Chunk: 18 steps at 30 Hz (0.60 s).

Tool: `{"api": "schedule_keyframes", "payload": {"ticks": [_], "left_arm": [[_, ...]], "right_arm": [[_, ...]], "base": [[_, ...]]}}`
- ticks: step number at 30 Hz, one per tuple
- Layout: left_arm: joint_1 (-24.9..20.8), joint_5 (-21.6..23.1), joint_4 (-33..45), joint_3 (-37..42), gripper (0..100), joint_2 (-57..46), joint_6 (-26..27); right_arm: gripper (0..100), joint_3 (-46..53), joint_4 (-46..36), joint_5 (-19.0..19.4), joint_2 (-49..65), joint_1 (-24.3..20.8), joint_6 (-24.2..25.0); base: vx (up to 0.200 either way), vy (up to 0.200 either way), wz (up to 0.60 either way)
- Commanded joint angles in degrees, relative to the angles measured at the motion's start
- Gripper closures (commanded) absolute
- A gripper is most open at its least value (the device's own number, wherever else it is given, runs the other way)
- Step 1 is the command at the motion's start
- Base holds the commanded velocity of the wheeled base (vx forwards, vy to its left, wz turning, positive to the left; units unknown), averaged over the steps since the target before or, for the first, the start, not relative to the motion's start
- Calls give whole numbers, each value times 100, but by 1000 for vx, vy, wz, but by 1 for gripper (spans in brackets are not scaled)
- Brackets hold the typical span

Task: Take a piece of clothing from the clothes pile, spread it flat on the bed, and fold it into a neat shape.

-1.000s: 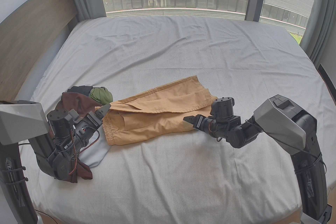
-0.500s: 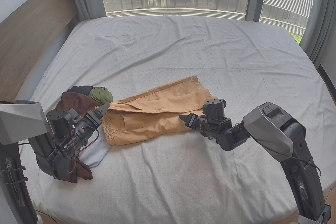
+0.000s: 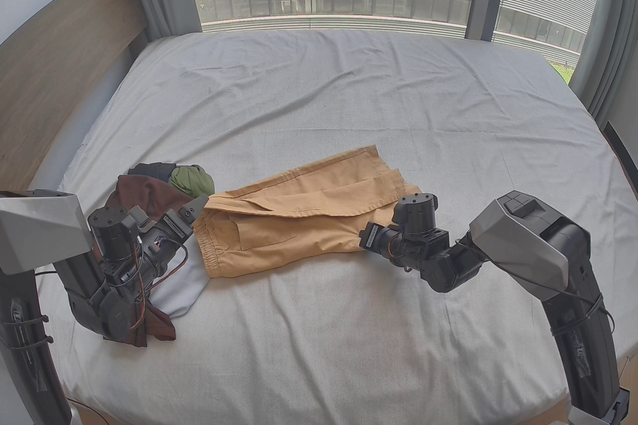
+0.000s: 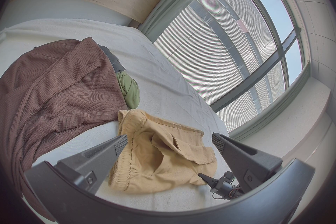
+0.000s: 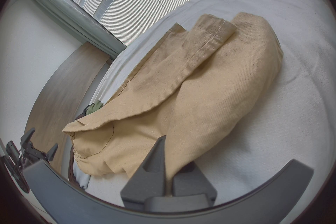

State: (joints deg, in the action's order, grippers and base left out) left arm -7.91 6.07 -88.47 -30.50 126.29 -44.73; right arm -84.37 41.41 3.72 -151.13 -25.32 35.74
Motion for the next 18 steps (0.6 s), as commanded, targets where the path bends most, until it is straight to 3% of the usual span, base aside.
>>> {"api": "schedule_keyframes", "payload": {"ticks": [1, 18], "left_arm": [[0, -1, -4, 0, 0, -8, -10], [0, 8, -4, 9, 0, -61, -1]], "right_arm": [[100, 615, 165, -29, 496, 53, -243], [100, 3023, 192, -170, 1639, 159, -735]], "base": [[0, 0, 0], [0, 0, 0]]}}
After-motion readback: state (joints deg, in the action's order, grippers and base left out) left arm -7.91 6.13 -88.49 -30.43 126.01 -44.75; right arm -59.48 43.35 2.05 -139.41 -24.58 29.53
